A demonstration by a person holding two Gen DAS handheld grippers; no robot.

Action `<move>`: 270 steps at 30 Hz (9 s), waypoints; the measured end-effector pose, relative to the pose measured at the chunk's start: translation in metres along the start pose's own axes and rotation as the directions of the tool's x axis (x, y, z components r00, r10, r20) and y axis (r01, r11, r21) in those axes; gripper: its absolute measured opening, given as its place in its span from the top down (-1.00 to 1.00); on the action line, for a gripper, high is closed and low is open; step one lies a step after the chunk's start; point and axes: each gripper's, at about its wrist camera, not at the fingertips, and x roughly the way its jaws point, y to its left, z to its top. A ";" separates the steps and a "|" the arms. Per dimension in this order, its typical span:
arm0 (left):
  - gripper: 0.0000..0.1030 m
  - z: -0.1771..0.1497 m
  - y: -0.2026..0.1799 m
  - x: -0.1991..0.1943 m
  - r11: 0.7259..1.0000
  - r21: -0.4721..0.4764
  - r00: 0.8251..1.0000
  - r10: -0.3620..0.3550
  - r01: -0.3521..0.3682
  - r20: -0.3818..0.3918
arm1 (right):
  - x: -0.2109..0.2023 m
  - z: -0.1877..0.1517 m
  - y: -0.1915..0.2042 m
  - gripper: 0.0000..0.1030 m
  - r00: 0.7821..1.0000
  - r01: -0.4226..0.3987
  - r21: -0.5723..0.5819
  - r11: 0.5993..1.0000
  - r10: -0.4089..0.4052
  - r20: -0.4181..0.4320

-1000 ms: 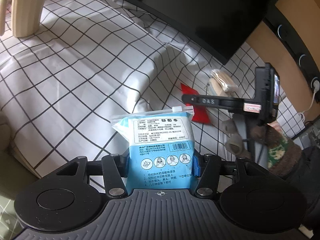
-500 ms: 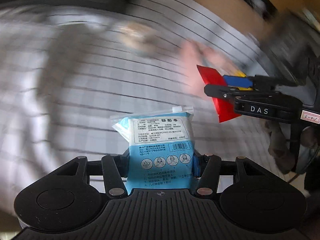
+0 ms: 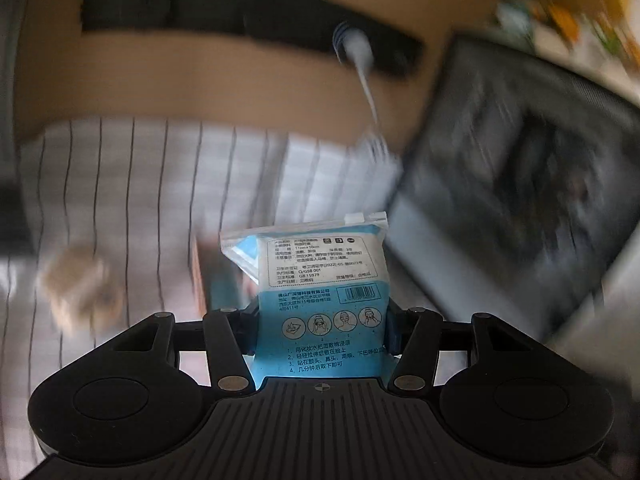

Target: Organize soft objects

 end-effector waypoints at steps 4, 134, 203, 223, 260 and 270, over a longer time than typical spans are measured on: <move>-0.16 0.050 0.005 0.040 0.997 -0.074 0.994 -0.012 0.019 0.105 | -0.006 -0.010 -0.001 -0.13 0.999 0.024 0.005 1.000 -0.024 0.026; -0.25 -0.027 0.141 0.082 0.921 -0.362 0.989 0.123 -0.144 -0.080 | 0.092 -0.021 0.089 -0.62 0.959 -0.168 -0.160 0.973 0.124 -0.256; 0.13 -0.154 0.129 -0.040 0.926 -0.356 0.976 0.048 -0.122 -0.211 | 0.132 0.005 0.190 -0.78 0.967 -0.080 -0.152 0.985 0.040 -0.252; 0.14 -0.111 0.025 -0.015 0.985 -0.170 0.984 -0.049 0.019 -0.169 | 0.030 -0.019 0.063 -0.37 0.991 -0.040 -0.158 0.987 0.019 -0.135; 0.01 -0.031 0.057 0.074 0.937 -0.341 0.996 -0.084 0.070 -0.025 | 0.176 0.159 0.008 -0.37 0.989 -0.143 0.294 0.945 0.150 -0.001; 0.01 -0.078 0.038 0.063 0.975 -0.213 0.983 -0.096 0.061 -0.155 | 0.246 0.129 0.041 -0.36 0.971 -0.101 0.395 0.913 0.176 -0.160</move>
